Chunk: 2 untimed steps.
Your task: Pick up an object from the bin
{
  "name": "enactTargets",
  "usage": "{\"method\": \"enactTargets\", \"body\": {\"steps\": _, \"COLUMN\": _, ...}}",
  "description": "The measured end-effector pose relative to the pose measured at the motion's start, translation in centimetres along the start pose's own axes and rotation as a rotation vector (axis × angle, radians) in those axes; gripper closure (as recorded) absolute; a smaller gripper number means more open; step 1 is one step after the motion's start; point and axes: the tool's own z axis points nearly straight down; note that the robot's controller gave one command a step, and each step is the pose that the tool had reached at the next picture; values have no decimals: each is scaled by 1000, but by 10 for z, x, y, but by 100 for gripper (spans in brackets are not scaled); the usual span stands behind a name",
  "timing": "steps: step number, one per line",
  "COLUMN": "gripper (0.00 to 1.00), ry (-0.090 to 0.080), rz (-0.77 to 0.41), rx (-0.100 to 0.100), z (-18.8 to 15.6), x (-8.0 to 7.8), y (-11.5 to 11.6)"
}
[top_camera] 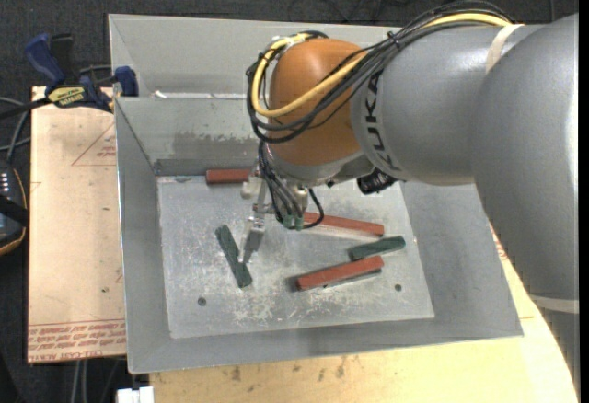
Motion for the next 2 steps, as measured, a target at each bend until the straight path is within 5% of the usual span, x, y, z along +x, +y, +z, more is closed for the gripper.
{"method": "enactTargets", "body": {"steps": 2, "gripper": 0, "ry": -1, "rz": 298, "rx": -1, "z": 62, "x": 17, "y": -2}}
